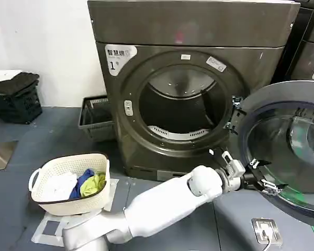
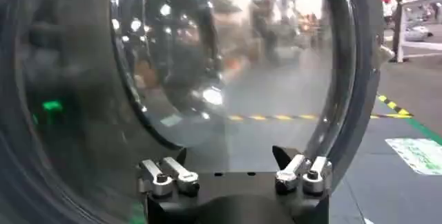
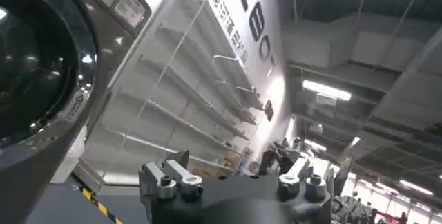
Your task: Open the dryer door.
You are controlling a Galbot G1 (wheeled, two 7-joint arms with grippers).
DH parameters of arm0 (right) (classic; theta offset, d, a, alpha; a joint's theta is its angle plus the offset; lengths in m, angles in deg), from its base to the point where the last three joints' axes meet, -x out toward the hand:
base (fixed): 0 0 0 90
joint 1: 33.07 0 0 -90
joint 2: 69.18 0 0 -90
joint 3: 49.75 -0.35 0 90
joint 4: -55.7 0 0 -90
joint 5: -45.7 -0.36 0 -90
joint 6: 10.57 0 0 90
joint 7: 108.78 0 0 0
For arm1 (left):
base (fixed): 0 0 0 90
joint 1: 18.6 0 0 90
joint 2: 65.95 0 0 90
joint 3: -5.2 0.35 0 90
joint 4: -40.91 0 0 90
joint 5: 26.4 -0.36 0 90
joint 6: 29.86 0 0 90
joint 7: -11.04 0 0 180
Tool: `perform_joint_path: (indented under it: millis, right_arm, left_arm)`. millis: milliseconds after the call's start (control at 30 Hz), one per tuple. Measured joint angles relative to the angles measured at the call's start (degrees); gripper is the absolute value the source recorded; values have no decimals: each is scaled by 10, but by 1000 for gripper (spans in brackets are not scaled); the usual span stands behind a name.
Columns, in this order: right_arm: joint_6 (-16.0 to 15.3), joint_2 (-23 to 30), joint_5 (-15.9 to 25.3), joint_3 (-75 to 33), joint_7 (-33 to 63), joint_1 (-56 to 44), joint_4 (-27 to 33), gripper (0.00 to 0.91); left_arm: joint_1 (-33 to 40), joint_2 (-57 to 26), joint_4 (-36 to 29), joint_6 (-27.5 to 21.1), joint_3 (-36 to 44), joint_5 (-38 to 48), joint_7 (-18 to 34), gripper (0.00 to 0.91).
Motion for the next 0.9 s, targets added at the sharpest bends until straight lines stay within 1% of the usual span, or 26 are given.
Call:
perform_joint_path:
  millis: [167,267,400,533,600,900]
  right_arm:
    - [3,0,-2,0,0,1,4,907]
    - [5,0,-4,0,0,3,4,907]
    - [5,0,-4,1,0,8,3,907]
    - [5,0,-4,2,1,9,-1,907]
    - [5,0,-4,2,1,9,-1,907]
    - [5,0,-5,4,1,8,-3,907]
  left_arm:
    - [52,0,12,-2,16,15,-21,907]
    - [80,0,18,8,19,17,-25,907]
    - [104,0,21,18,16,38,-8,907]
    - [106,0,16,22,9,59,34,907]
    - [104,0,15,21,5,57,47,907]
    - [96,0,-2,6,-5,60,31,907]
